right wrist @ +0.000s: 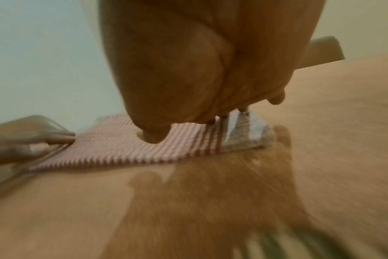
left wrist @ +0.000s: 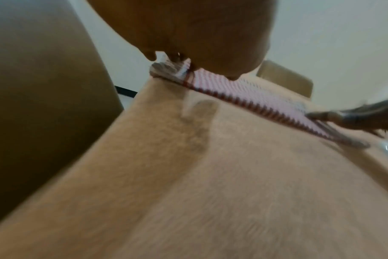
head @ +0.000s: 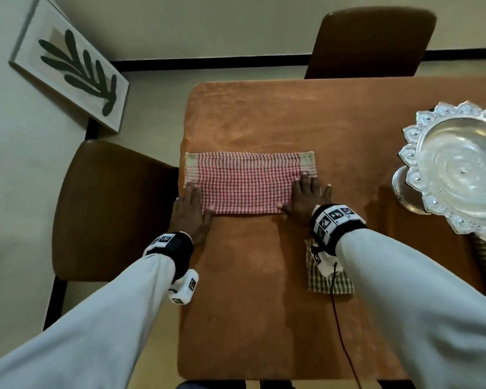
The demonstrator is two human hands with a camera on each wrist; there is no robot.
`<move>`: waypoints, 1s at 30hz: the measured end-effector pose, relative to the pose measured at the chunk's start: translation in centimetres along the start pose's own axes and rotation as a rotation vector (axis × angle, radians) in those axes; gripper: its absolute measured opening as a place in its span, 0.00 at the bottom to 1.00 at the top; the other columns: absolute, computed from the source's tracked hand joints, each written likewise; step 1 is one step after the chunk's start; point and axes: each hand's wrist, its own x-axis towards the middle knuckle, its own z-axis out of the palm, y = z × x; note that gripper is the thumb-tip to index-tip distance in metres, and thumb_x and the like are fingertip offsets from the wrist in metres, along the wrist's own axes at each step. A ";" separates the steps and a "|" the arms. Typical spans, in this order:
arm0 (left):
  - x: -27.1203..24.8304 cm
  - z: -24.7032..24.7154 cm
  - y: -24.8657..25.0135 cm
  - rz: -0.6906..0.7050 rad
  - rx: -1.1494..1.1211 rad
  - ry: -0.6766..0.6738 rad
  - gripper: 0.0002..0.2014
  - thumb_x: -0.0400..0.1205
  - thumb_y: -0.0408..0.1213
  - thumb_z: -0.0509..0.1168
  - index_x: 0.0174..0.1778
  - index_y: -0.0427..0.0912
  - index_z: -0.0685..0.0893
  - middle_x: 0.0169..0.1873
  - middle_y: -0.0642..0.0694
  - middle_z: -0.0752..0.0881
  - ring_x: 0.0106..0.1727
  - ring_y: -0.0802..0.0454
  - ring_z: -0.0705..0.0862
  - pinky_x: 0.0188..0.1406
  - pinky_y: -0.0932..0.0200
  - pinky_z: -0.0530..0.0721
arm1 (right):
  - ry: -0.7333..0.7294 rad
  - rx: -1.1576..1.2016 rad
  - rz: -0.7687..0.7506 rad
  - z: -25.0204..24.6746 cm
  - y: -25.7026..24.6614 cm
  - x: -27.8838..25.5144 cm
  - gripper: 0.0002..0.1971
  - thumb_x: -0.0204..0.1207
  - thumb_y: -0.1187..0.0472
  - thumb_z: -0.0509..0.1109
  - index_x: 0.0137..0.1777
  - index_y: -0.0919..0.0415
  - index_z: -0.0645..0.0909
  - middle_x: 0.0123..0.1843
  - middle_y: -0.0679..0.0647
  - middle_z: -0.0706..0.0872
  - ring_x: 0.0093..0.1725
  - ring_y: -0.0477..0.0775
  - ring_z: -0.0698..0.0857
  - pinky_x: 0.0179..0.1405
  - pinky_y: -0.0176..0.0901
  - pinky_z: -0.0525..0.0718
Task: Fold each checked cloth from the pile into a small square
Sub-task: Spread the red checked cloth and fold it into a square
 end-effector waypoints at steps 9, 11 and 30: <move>2.8 -2.8 0.0 -0.517 -0.323 0.045 0.17 0.78 0.47 0.68 0.55 0.37 0.83 0.53 0.37 0.87 0.53 0.34 0.86 0.43 0.53 0.78 | 0.177 -0.030 -0.070 -8.0 -0.9 5.9 0.20 0.81 0.62 0.60 0.73 0.60 0.72 0.75 0.61 0.71 0.70 0.71 0.73 0.65 0.72 0.75; 2.6 -3.2 -0.1 -0.515 -0.334 0.031 0.13 0.78 0.47 0.69 0.47 0.39 0.83 0.47 0.39 0.87 0.49 0.36 0.86 0.40 0.55 0.77 | 0.196 -0.082 -0.062 -8.2 -0.7 6.5 0.18 0.81 0.62 0.59 0.70 0.61 0.75 0.70 0.64 0.74 0.67 0.71 0.74 0.64 0.71 0.75; 13.7 -22.1 5.7 -0.273 -0.969 0.289 0.06 0.77 0.38 0.69 0.36 0.43 0.81 0.43 0.36 0.89 0.40 0.38 0.90 0.33 0.36 0.90 | 0.110 1.297 -0.180 -13.8 0.3 -6.8 0.12 0.79 0.63 0.73 0.52 0.74 0.80 0.41 0.63 0.87 0.38 0.57 0.89 0.34 0.50 0.89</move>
